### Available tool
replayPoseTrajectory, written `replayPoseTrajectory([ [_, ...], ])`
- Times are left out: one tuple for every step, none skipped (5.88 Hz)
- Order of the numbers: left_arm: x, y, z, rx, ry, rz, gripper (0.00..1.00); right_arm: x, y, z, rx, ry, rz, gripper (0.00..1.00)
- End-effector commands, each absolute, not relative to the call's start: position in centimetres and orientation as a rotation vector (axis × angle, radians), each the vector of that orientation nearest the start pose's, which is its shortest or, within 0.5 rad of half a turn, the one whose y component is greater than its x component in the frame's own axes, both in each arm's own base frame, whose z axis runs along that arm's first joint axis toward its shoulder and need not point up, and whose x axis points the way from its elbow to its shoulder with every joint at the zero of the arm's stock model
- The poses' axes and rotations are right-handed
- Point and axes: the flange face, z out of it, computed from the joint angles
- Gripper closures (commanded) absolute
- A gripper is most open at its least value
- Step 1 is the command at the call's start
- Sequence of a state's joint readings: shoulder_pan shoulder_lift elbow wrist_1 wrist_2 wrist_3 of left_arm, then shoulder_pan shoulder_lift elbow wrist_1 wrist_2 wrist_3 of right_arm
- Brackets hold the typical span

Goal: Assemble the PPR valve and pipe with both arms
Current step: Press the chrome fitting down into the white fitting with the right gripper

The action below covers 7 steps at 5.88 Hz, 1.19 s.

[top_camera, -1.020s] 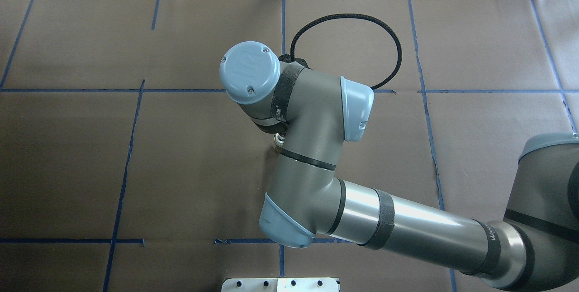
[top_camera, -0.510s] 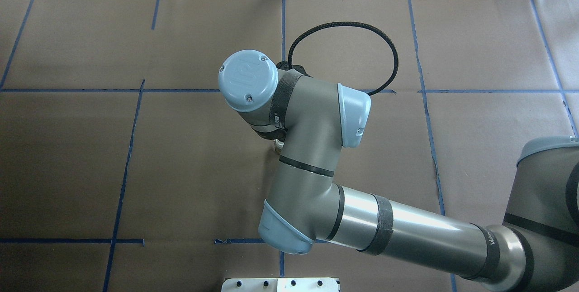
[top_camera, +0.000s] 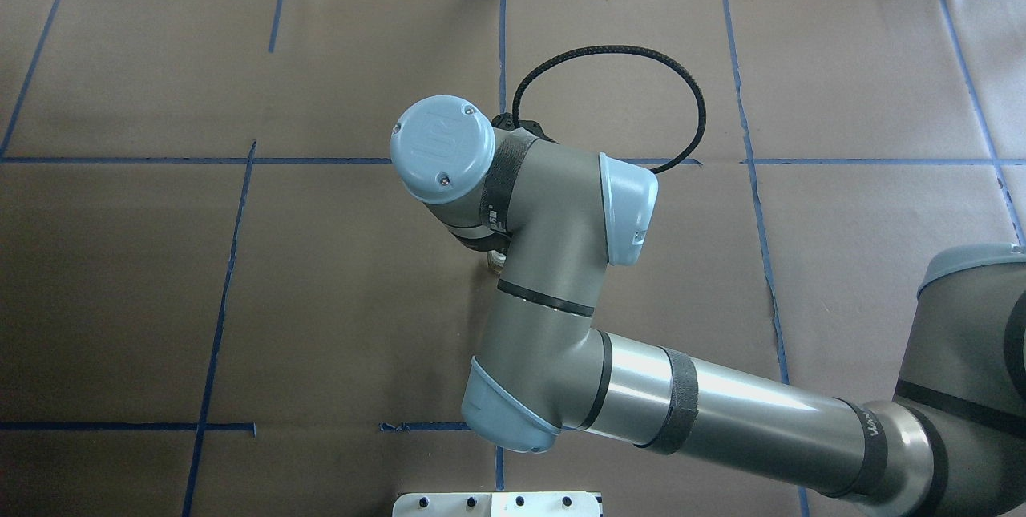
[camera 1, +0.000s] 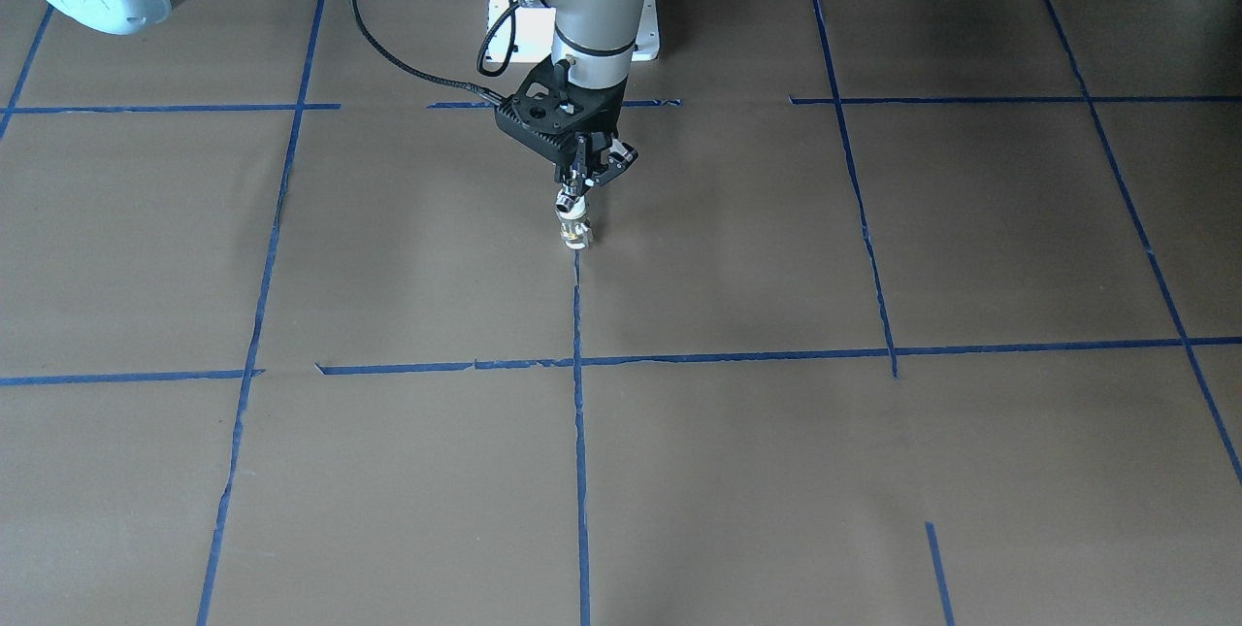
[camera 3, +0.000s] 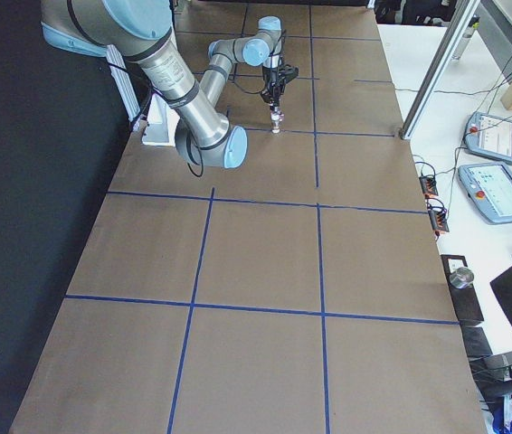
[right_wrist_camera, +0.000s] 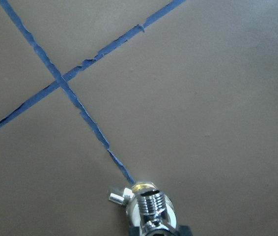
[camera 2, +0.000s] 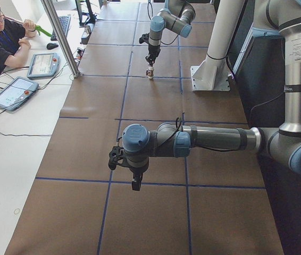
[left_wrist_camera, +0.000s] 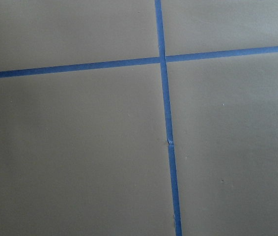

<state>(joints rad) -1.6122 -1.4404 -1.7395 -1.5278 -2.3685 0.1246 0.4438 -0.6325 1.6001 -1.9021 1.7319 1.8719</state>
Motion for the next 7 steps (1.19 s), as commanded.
replayPoseTrajectory([
  [-8.0, -43.31, 63.89, 0.062, 0.796, 0.077, 0.0, -58.5, -40.89, 11.12, -0.111, -0.657, 0.666, 0.9],
  [-8.0, -43.3, 63.96, 0.06, 0.796, 0.076, 0.0, -58.5, -40.89, 11.12, -0.105, -0.658, 0.648, 0.75],
  [-8.01, -43.3, 63.97, 0.061, 0.794, 0.077, 0.0, -58.51, -40.87, 11.11, -0.106, -0.658, 0.646, 0.6],
  [-8.0, -43.3, 63.96, 0.061, 0.796, 0.077, 0.0, -58.51, -40.87, 11.11, -0.105, -0.658, 0.644, 0.34],
  [-8.0, -43.3, 63.96, 0.061, 0.796, 0.077, 0.0, -58.51, -40.88, 11.22, -0.106, -0.656, 0.645, 0.0],
  [-8.0, -43.3, 63.96, 0.06, 0.796, 0.076, 0.0, -58.46, -40.85, 11.06, -0.105, -0.659, 0.643, 0.0],
  [-8.01, -43.3, 63.97, 0.06, 0.794, 0.076, 0.0, -58.31, -40.9, 10.84, -0.092, -0.665, 0.611, 0.0],
])
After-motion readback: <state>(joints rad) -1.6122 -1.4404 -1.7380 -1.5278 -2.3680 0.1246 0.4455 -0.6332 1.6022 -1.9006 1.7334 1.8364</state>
